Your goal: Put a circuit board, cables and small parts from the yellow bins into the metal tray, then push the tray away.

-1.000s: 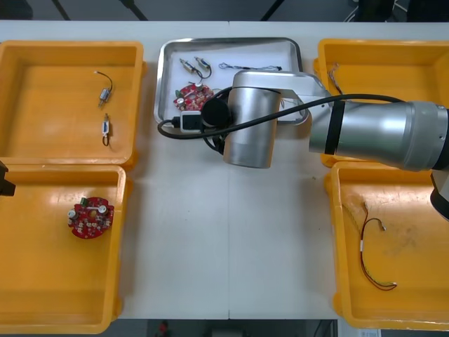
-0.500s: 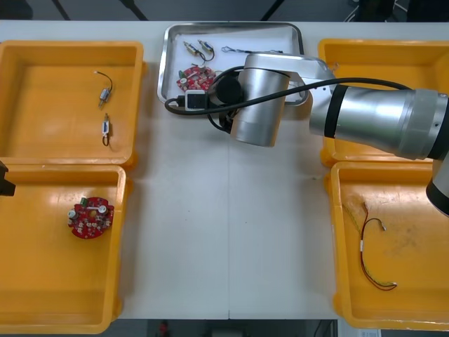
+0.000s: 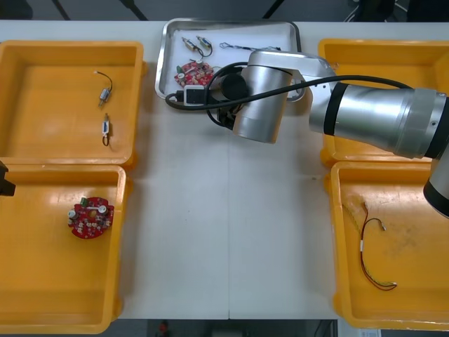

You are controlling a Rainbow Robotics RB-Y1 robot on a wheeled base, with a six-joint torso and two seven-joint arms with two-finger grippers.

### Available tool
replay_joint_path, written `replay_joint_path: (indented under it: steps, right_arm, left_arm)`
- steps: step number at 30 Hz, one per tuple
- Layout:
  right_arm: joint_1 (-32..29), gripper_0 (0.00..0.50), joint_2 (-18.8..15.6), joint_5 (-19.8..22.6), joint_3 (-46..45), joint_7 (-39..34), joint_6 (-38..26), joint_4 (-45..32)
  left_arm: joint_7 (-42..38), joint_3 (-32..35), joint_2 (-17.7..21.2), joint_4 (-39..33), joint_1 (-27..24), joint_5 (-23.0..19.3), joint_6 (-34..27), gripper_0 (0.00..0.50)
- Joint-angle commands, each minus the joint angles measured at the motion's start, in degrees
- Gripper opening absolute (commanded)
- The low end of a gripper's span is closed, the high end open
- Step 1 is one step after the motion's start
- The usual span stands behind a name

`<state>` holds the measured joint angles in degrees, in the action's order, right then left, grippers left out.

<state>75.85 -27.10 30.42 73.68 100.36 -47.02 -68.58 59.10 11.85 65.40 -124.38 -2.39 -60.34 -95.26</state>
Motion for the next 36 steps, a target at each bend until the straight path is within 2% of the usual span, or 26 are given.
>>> replay_joint_path:
  steps: [1,3,10,19,24,29,36]
  right_arm:
    - [3.6,0.415,0.8,2.5,-2.0,3.1,0.3,0.0]
    - [3.6,0.5,0.8,3.3,-2.0,3.1,-0.4,0.0]
    - [3.6,0.5,-0.8,3.4,-2.7,3.1,-5.7,-3.0]
    - [3.4,0.5,-4.7,3.8,-7.1,2.6,-18.1,-14.2]
    - [0.6,0.5,-7.1,8.1,-15.0,1.5,-27.8,-21.2]
    - [-3.7,0.5,-9.0,9.6,-23.4,0.2,-36.7,-28.8]
    - [-8.8,0.5,-14.0,13.3,-31.1,-9.2,-46.3,-40.8]
  left_arm:
    - [2.6,1.5,0.8,-1.4,1.3,0.6,-0.3,0.5]
    - [2.6,1.5,0.8,-1.4,1.3,0.6,-0.3,0.5]
    - [2.6,1.5,0.8,-1.4,1.3,0.6,-0.3,0.5]
    - [2.6,1.5,0.8,-1.4,1.3,0.6,-0.3,0.5]
    - [2.6,1.5,0.8,-1.4,1.3,0.6,-0.3,0.5]
    - [2.6,1.5,0.8,-1.4,1.3,0.6,-0.3,0.5]
    - [2.6,1.5,0.8,-1.4,1.3,0.6,-0.3,0.5]
